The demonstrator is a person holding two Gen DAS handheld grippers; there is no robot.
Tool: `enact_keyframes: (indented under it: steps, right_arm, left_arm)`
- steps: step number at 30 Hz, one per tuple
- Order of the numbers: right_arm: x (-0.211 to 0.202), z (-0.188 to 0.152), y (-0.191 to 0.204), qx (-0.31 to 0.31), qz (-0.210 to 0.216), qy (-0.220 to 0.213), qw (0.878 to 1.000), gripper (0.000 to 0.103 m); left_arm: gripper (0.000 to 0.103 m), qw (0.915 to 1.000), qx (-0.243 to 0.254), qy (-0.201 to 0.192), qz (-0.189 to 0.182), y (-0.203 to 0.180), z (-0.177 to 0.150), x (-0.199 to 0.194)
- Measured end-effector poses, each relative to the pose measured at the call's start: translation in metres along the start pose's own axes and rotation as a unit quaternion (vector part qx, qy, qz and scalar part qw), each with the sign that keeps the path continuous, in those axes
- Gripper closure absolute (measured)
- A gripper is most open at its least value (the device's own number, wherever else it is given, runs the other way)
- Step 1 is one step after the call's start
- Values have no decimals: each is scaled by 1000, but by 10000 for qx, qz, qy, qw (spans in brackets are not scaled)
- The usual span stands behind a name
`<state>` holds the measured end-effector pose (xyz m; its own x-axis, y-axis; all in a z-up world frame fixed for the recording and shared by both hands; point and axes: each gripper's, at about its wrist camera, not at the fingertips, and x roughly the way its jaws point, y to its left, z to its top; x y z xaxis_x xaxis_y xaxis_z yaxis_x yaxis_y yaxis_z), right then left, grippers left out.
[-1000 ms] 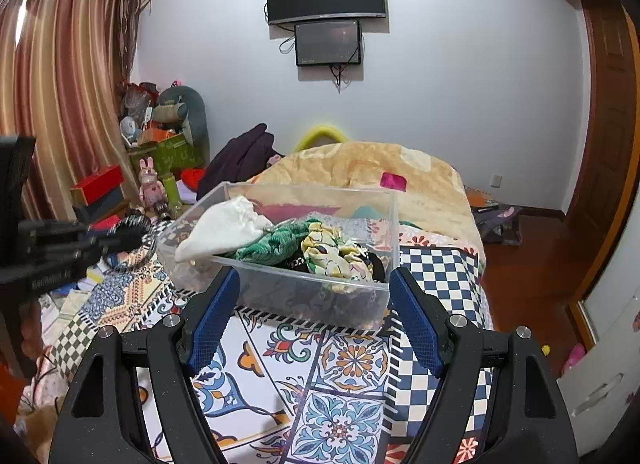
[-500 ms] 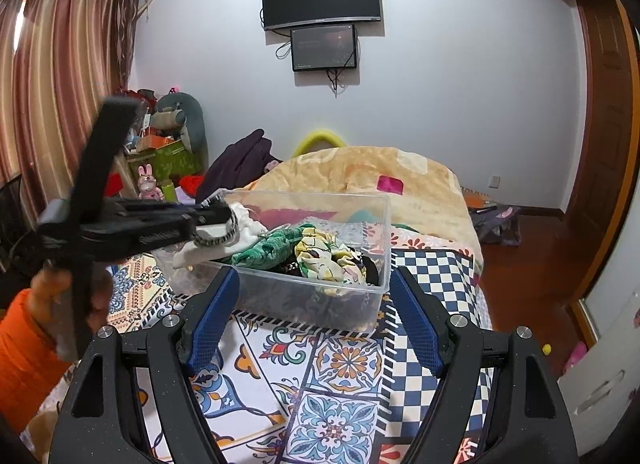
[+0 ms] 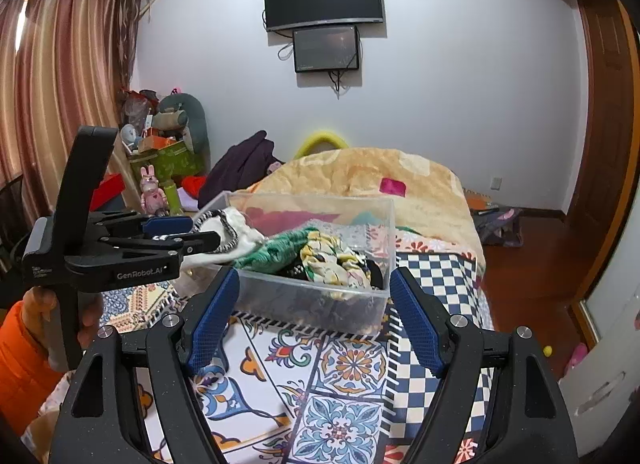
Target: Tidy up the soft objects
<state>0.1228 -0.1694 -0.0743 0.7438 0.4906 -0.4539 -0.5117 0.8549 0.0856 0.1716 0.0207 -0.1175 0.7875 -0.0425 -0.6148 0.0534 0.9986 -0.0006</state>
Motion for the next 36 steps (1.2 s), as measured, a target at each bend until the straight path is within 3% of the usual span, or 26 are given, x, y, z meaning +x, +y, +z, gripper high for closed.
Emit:
enact_keyframes:
  steps: [8, 12, 19, 25, 30, 36]
  right_arm:
    - [-25, 18, 10, -88, -2, -334, 9994, 28]
    - [-43, 30, 18, -136, -28, -594, 9981, 27]
    - [-80, 49, 27, -155, -52, -1110, 9937, 16]
    - [-99, 56, 29, -20, 18, -1433, 9897, 0]
    - [-101, 55, 32, 24, 74, -1493, 9888, 0]
    - [-103, 52, 36, -5, 34, -1553, 9879, 0]
  left_arm:
    - [52, 9961, -21, -881, 102, -9, 9, -79]
    - [44, 9909, -102, -1342, 85, -14, 10, -120]
    - [29, 9810, -220, -1927, 90, -23, 9, -174]
    - [13, 9758, -268, -2169, 41, -30, 6, -196]
    - [3, 9722, -310, -2317, 123, -37, 1, -206]
    - [2, 9717, -355, -2334, 102, -41, -3, -212]
